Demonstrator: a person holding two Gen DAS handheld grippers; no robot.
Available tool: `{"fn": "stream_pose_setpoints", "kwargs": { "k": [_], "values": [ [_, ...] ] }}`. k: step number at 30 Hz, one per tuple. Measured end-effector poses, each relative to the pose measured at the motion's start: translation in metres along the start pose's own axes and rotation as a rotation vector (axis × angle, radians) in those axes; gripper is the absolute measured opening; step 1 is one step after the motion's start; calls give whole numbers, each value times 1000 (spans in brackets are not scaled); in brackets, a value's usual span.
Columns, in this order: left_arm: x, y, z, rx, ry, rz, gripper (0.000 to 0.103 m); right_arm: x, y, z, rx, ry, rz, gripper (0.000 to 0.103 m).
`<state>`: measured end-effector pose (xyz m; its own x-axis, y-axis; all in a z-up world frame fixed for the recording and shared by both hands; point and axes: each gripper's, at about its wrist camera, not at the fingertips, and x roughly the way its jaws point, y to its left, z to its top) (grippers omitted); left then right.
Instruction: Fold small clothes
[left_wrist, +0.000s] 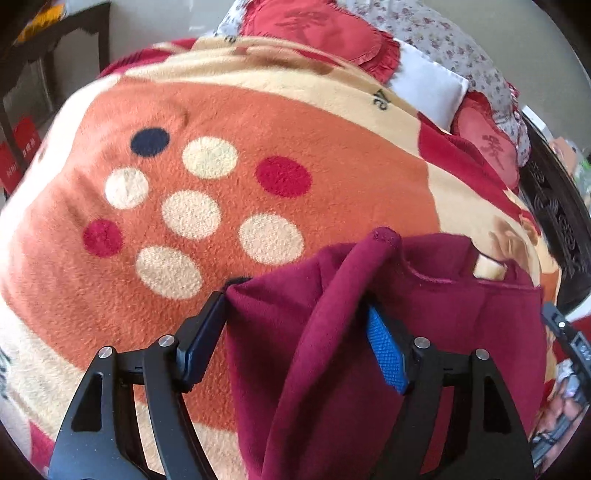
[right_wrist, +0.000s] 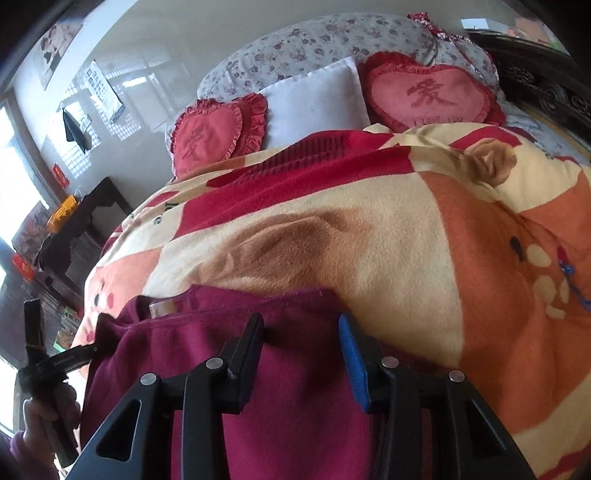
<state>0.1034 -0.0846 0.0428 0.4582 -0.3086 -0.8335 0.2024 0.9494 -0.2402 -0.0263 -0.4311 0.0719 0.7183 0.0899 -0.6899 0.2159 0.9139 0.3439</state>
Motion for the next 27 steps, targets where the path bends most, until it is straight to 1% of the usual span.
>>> {"fn": "stream_pose_setpoints", "kwargs": {
  "k": [3, 5, 8, 14, 17, 18, 19, 21, 24, 27],
  "values": [
    [-14, -4, -9, 24, -15, 7, 75, -25, 8, -15, -16, 9, 36, 43],
    [-25, -6, -15, 45, -29, 11, 75, -43, 11, -32, -37, 18, 39, 48],
    [-39, -11, -25, 79, -42, 16, 75, -60, 12, -54, -44, 38, 49, 48],
    [-70, -13, -50, 115, -48, -16, 75, -81, 7, -94, -66, 74, 19, 48],
    [-85, -9, -65, 125, -39, -50, 75, -93, -2, -107, -35, 61, 19, 48],
    [-90, -5, -71, 123, -35, -75, 75, -95, -4, -110, -21, 60, 21, 48],
    [-96, 2, -80, 118, -27, -117, 75, -97, -6, -112, -12, 61, 22, 48],
    [-102, 11, -92, 108, -8, -155, 75, -100, -11, -119, 2, 64, 18, 48],
    [-103, 26, -115, 96, 35, -168, 75, -101, -15, -128, 12, 68, 20, 48],
    [-98, 31, -133, 94, 69, -167, 75, -99, -16, -133, 25, 72, 44, 48]
  ]
}}
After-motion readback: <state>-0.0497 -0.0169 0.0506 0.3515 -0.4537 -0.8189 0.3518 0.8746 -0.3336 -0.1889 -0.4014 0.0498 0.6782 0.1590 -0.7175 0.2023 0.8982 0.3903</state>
